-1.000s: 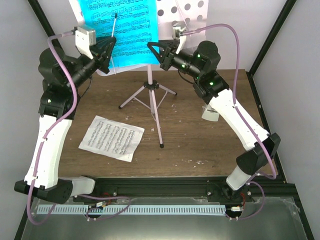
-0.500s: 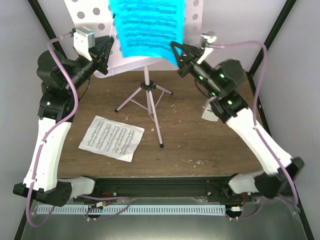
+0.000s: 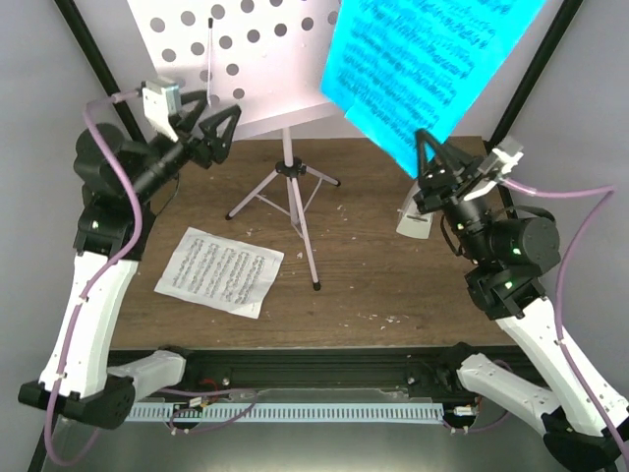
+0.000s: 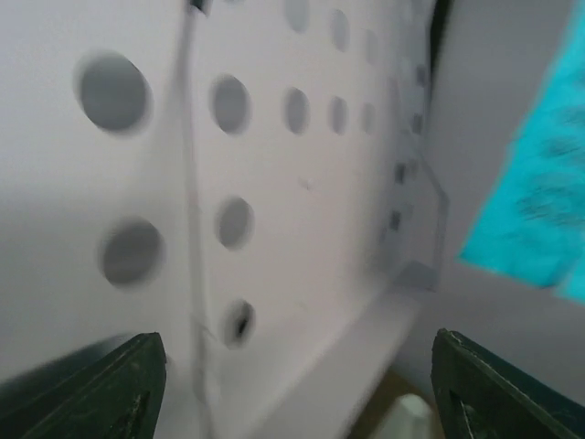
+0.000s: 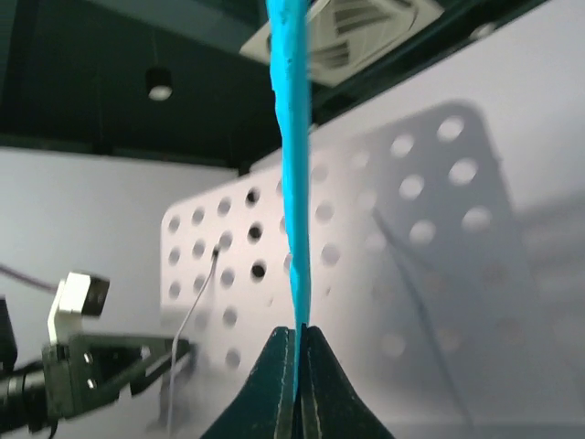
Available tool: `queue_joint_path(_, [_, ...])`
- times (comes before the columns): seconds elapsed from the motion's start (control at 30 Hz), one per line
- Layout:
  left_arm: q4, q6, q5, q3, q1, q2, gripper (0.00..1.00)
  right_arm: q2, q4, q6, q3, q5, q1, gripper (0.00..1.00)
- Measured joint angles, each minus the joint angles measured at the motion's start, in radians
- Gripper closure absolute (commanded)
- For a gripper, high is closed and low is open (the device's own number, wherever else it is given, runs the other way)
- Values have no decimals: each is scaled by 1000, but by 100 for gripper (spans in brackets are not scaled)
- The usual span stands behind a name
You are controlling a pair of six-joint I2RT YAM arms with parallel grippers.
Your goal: Pack up the instrument practice props
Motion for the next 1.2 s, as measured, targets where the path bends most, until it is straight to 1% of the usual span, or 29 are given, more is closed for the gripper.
queue_joint_path(0.13, [79, -123, 132, -155, 4, -107, 16, -9, -46, -12, -59, -129, 0, 99])
queue_joint_path(0.3, [190, -273, 306, -251, 4, -137, 15, -32, -98, -42, -103, -335, 0, 99])
queue_joint_path(0.4, [224, -309, 359, -300, 0, -138, 15, -47, -120, -49, -109, -435, 0, 99])
queue_joint_path(0.63, [349, -362, 404, -424, -6, -175, 16, -40, -153, -50, -121, -649, 0, 99])
queue_joint_path(0.8, [369, -356, 404, -460, -9, -206, 15, -2, -192, -53, -123, -721, 0, 99])
queue_joint_path(0.9, [339, -335, 401, -465, -9, -232, 15, 20, -214, -56, -130, -740, 0, 99])
queue_joint_path(1.2, [224, -254, 398, -438, -10, -255, 14, 59, -253, -51, -254, -740, 0, 99])
